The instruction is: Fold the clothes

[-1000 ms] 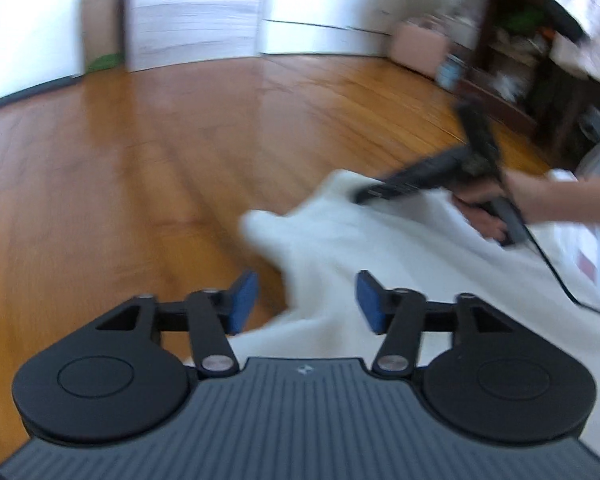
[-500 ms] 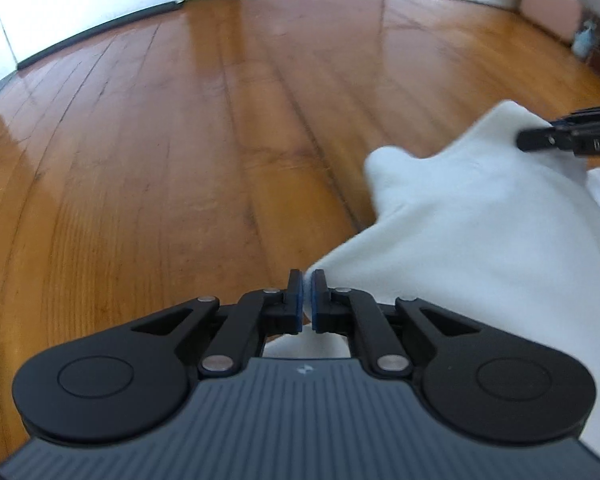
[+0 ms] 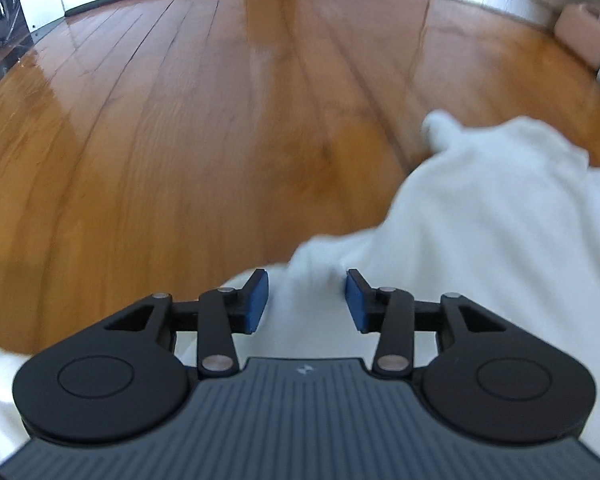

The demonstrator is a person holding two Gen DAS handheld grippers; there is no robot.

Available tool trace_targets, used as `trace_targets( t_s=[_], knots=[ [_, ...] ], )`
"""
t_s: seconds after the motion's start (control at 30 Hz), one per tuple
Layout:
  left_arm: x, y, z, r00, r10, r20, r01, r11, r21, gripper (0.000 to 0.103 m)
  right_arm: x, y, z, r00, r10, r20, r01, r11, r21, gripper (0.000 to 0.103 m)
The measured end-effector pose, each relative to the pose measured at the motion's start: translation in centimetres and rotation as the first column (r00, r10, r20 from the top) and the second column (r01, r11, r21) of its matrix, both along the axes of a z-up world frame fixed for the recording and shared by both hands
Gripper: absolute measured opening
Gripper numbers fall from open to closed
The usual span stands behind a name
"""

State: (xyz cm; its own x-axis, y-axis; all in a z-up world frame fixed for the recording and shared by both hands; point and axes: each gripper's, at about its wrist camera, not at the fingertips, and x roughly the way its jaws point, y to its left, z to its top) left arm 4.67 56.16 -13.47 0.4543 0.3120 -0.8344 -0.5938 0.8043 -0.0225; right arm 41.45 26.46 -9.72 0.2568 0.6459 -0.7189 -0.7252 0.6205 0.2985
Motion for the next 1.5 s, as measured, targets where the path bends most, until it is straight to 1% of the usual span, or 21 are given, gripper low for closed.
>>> trace_targets(
  t_s=[0.07, 0.13, 0.17, 0.2, 0.3, 0.4, 0.47, 0.5, 0.57, 0.6, 0.7, 0.77, 0.8, 0.93, 1.07, 1.17, 1.2, 1.27, 1.33, 1.43, 1.5],
  knots=[
    [-1.3, 0.2, 0.0, 1.000, 0.028, 0.003, -0.028, 0.999, -0.015, 0.040, -0.8, -0.7, -1.0, 0.999, 0.040, 0.026, -0.038, 0.997, -0.066, 0.066],
    [-1.5, -1.2, 0.0, 0.999, -0.010, -0.036, 0.012, 0.999, 0.036, 0.038, -3.1, 0.3, -2.3, 0.991, 0.129, 0.034, -0.123, 0.983, -0.137, 0.065],
    [-1.7, -1.9, 0.0, 0.998, -0.029, -0.057, 0.032, 0.998, 0.062, 0.038, -4.5, 1.2, -3.0, 0.982, 0.167, 0.088, -0.148, 0.969, -0.198, 0.050],
    [-2.2, -3.0, 0.0, 0.996, -0.041, -0.073, 0.047, 0.995, 0.089, 0.038, -6.0, 1.9, -3.5, 0.965, 0.198, 0.170, -0.149, 0.954, -0.261, 0.017],
    [-2.2, -3.6, -0.8, 0.987, -0.012, -0.161, 0.037, 0.987, 0.155, 0.040, -7.2, 2.1, -3.7, 0.931, 0.157, 0.331, -0.056, 0.954, -0.294, 0.011],
    [-3.0, -2.7, -1.6, 0.976, 0.043, -0.214, 0.001, 0.980, 0.201, 0.041, -6.3, 1.7, -4.4, 0.913, 0.068, 0.402, 0.066, 0.948, -0.311, 0.011],
    [-4.2, -1.2, -1.4, 0.972, 0.116, -0.203, -0.067, 0.970, 0.235, 0.054, -6.6, 2.3, -5.1, 0.892, 0.084, 0.444, 0.082, 0.937, -0.340, 0.011],
    [-4.9, -0.5, -1.1, 0.970, 0.160, -0.182, -0.109, 0.960, 0.258, 0.053, -7.1, 2.8, -5.3, 0.872, 0.116, 0.476, 0.079, 0.925, -0.371, 0.011],
    [-6.6, 0.7, -0.6, 0.927, 0.308, -0.215, -0.212, 0.901, 0.378, 0.041, -7.2, 3.9, -5.4, 0.861, 0.118, 0.494, 0.108, 0.908, -0.404, 0.013],
    [-8.0, 1.4, 0.0, 0.918, 0.341, -0.204, -0.243, 0.888, 0.392, 0.041, -7.2, 4.3, -4.9, 0.863, 0.083, 0.499, 0.143, 0.907, -0.397, 0.026],
    [-13.9, 3.8, 2.4, 0.906, 0.423, -0.005, -0.412, 0.886, 0.213, 0.043, -7.7, 4.6, -2.5, 0.847, -0.072, 0.526, 0.268, 0.913, -0.307, 0.061],
    [-17.6, 4.5, 3.5, 0.868, 0.490, 0.079, -0.496, 0.855, 0.151, 0.048, -10.4, 4.4, -0.2, 0.804, -0.100, 0.587, 0.257, 0.947, -0.191, 0.074],
    [-19.1, 4.5, 3.8, 0.848, 0.521, 0.099, -0.530, 0.834, 0.151, 0.050, -11.7, 5.0, 0.5, 0.810, -0.070, 0.583, 0.199, 0.966, -0.162, 0.082],
    [-25.0, 5.3, 3.5, 0.757, 0.638, 0.141, -0.653, 0.750, 0.107, 0.057, -16.2, 8.9, 2.2, 0.878, 0.138, 0.459, -0.100, 0.989, -0.106, 0.083],
    [-28.3, 5.5, 1.4, 0.649, 0.759, 0.052, -0.759, 0.640, 0.120, 0.061, -21.7, 13.6, 2.1, 0.857, 0.380, 0.348, -0.377, 0.923, -0.078, 0.083],
    [-30.6, 5.5, 0.1, 0.604, 0.783, 0.145, -0.786, 0.616, -0.053, 0.065, -25.9, 16.7, 0.6, 0.800, 0.501, 0.330, -0.506, 0.859, -0.077, 0.083],
    [-31.4, 5.6, -0.4, 0.563, 0.809, 0.170, -0.804, 0.584, -0.111, 0.068, -27.0, 17.6, 0.2, 0.785, 0.529, 0.323, -0.532, 0.842, -0.087, 0.083],
    [-32.7, 5.8, -1.1, 0.449, 0.873, 0.192, -0.852, 0.483, -0.201, 0.071, -29.6, 18.2, 0.0, 0.766, 0.567, 0.303, -0.573, 0.816, -0.077, 0.082],
    [-32.9, 6.7, -1.6, 0.427, 0.878, 0.216, -0.854, 0.470, -0.223, 0.072, -31.0, 18.3, -0.2, 0.759, 0.601, 0.250, -0.612, 0.790, -0.042, 0.083],
    [-30.5, 9.3, -2.2, 0.553, 0.811, 0.192, -0.810, 0.577, -0.100, 0.077, -33.1, 18.8, -1.0, 0.701, 0.689, 0.183, -0.699, 0.715, -0.012, 0.083],
    [-29.1, 10.5, -2.3, 0.563, 0.816, 0.129, -0.823, 0.568, 0.004, 0.070, -34.3, 19.1, -1.5, 0.656, 0.733, 0.180, -0.741, 0.671, -0.035, 0.083]
  ],
)
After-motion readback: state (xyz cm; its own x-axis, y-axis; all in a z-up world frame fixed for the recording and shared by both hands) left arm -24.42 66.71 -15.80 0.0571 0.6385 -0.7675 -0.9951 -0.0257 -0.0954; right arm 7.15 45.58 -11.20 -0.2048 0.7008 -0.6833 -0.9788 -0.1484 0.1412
